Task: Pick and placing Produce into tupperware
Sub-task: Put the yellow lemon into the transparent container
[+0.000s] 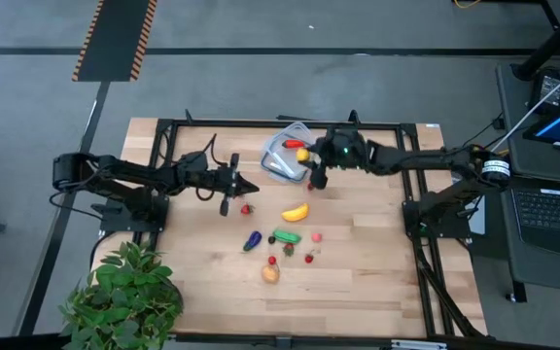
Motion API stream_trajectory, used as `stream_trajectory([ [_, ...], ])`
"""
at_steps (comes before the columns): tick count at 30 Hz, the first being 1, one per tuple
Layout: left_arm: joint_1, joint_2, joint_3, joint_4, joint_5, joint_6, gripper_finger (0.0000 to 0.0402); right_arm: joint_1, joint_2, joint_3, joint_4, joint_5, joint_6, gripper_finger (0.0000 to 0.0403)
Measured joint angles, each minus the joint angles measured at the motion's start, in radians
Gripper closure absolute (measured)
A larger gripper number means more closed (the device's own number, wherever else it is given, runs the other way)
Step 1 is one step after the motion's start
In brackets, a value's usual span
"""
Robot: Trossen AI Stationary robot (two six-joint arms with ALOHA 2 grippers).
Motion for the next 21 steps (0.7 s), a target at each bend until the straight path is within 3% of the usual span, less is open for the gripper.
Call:
stream_trajectory([
  [8,0.016,0.0,-0.012,0.009,0.026,-0.002,0.0394,-0.115,0.05,0.166,-0.227,-0.121,-0.042,0.0198],
  [21,0.016,0.0,-0.012,-0.013,0.024,0.004,0.0392,-0.172,0.364,0.531,-0.597,-0.16,-0.127,0.0198],
])
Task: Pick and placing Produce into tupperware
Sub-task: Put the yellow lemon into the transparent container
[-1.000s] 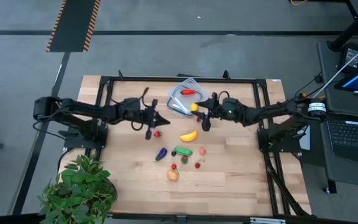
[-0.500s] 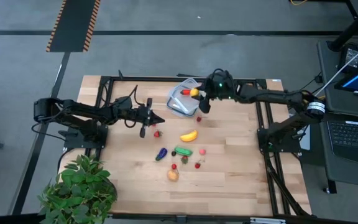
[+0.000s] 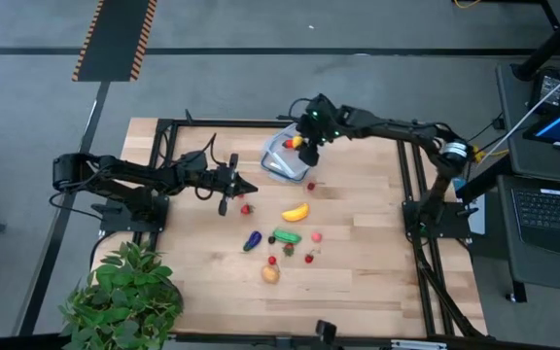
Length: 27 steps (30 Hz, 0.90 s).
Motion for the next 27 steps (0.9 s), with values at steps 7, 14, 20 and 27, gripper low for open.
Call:
stream_trajectory([
  [7,0.0,0.0,-0.001,-0.049,-0.009,0.003,0.0374,-0.01,0.146,0.154,-0.184,-0.002,-0.02,0.0198],
  [14,-0.001,0.0,0.0,-0.057,-0.01,0.027,0.0361,-0.014,0.21,0.23,-0.278,-0.001,-0.02,0.0198],
  [20,-0.001,0.0,0.0,-0.064,-0.01,0.026,0.0353,-0.039,0.228,0.231,-0.3,0.003,-0.006,0.0198],
  [27,-0.001,0.0,0.0,-0.068,-0.011,0.026,0.0354,-0.048,0.258,0.231,-0.31,0.012,0.007,0.0198],
])
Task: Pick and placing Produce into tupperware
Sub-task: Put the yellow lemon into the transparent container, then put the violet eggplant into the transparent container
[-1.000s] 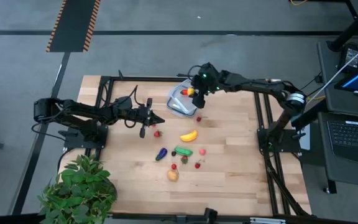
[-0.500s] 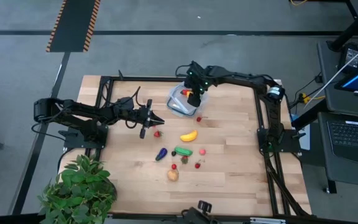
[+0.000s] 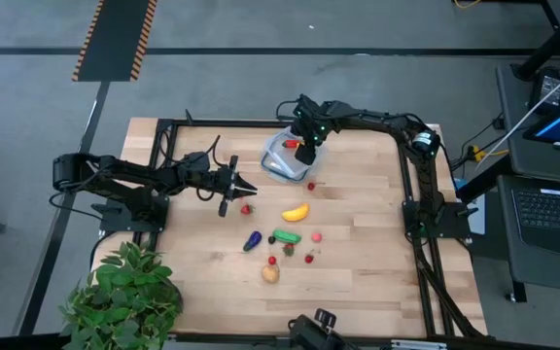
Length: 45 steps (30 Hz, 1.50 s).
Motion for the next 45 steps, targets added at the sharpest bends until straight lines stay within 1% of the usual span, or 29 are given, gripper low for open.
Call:
stream_trajectory([
  [11,0.0,0.0,0.0,-0.001,0.0,0.0,0.0379,-0.001,0.015,0.003,-0.006,0.0,0.029,0.0197],
  [12,0.0,0.0,0.0,-0.001,0.0,0.0,0.0381,-0.001,0.015,0.007,-0.004,0.0,0.031,0.0185],
  [15,0.0,0.0,0.0,-0.003,0.0,0.0,0.0387,0.0,0.015,0.029,-0.009,0.001,0.055,0.013],
  [16,0.0,0.0,0.0,-0.003,0.0,0.0,0.0389,0.0,0.015,0.042,-0.014,0.001,0.062,0.0117],
  [19,0.0,0.0,0.0,-0.003,0.0,-0.001,0.0394,0.005,0.014,0.082,-0.032,0.0,0.077,0.0109],
  [23,0.0,0.0,0.0,-0.003,0.0,-0.007,0.04,0.02,0.014,0.146,-0.092,0.0,0.081,0.0137],
  [26,0.0,0.0,0.0,-0.003,0.0,-0.007,0.0399,0.043,0.013,0.21,-0.166,-0.002,0.106,0.0166],
  [28,0.0,0.0,0.0,-0.003,0.0,-0.007,0.0395,0.063,0.013,0.25,-0.213,-0.002,0.075,0.0191],
  [30,0.0,0.0,0.0,-0.003,0.0,-0.007,0.039,0.081,0.011,0.281,-0.229,0.0,0.036,0.0228],
  [32,0.0,0.0,0.0,-0.003,0.0,-0.007,0.0384,0.096,0.011,0.303,-0.227,0.009,0.028,0.0281],
  [35,0.0,0.0,0.0,-0.003,0.0,-0.009,0.0377,0.112,0.01,0.315,-0.232,0.013,0.03,0.0371],
  [36,0.0,0.0,0.0,-0.003,0.0,-0.01,0.0375,0.117,0.005,0.312,-0.243,0.014,0.03,0.0386],
  [41,0.0,0.0,0.0,-0.003,0.0,-0.031,0.0363,0.157,-0.028,0.278,-0.263,0.02,0.025,0.0393],
  [45,0.0,0.0,0.0,-0.002,0.0,-0.033,0.0356,0.187,-0.089,0.251,-0.244,0.027,0.027,0.0396],
])
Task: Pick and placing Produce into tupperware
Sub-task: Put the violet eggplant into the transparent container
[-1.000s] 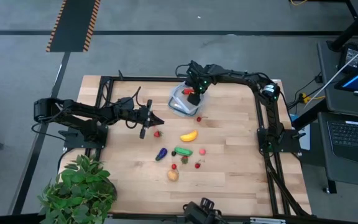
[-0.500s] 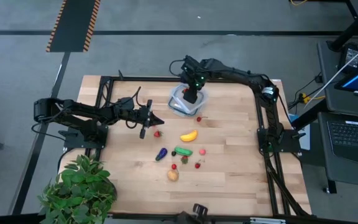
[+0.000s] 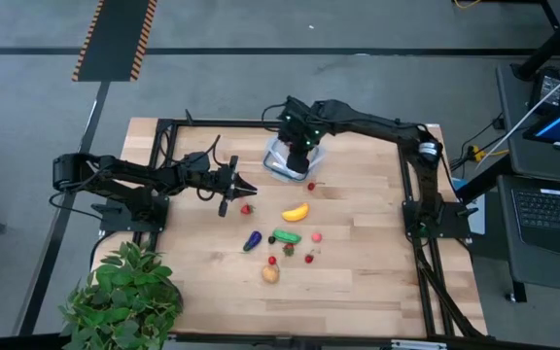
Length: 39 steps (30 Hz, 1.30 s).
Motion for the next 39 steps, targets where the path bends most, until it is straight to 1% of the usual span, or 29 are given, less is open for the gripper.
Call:
stream_trajectory([
  [3,0.0,0.0,0.0,0.0,0.0,-0.011,0.0352,0.026,-0.068,-0.059,0.042,0.012,0.003,0.0398],
  [7,0.0,0.0,0.0,0.002,0.0,-0.034,0.0347,0.077,-0.2,-0.202,0.154,0.042,0.03,0.0398],
  [10,-0.002,0.0,0.0,0.008,0.0,-0.047,0.0344,0.124,-0.32,-0.359,0.304,0.075,0.027,0.0399],
  [14,-0.023,0.0,0.006,-0.004,-0.014,-0.111,0.0338,0.176,-0.477,-0.597,0.541,0.078,0.025,0.0398],
  [16,-0.055,0.0,0.017,-0.036,-0.08,-0.112,0.0333,0.19,-0.544,-0.701,0.641,0.075,0.026,0.0398],
  [19,-0.116,0.0,0.06,-0.141,-0.225,-0.081,0.0319,0.193,-0.624,-0.824,0.738,0.077,0.049,0.0399],
  [22,-0.183,0.0,0.138,-0.325,-0.39,-0.056,0.0301,0.193,-0.688,-0.912,0.793,0.081,0.052,0.0398],
  [25,-0.247,0.0,0.235,-0.544,-0.511,-0.053,0.0281,0.195,-0.739,-0.978,0.837,0.077,0.061,0.0394],
  [28,-0.309,0.0,0.309,-0.677,-0.572,-0.066,0.0264,0.193,-0.789,-1.032,0.88,0.078,0.061,0.0395],
  [31,-0.364,0.0,0.36,-0.74,-0.597,-0.09,0.0249,0.196,-0.846,-1.087,0.9,0.077,0.073,0.0399],
  [35,-0.45,0.0,0.421,-0.844,-0.612,-0.167,0.0238,0.218,-0.944,-1.151,0.912,0.077,0.108,0.0394],
  [39,-0.566,0.004,0.473,-0.946,-0.744,-0.254,0.0239,0.263,-1.042,-1.213,0.925,0.075,0.13,0.0398],
])
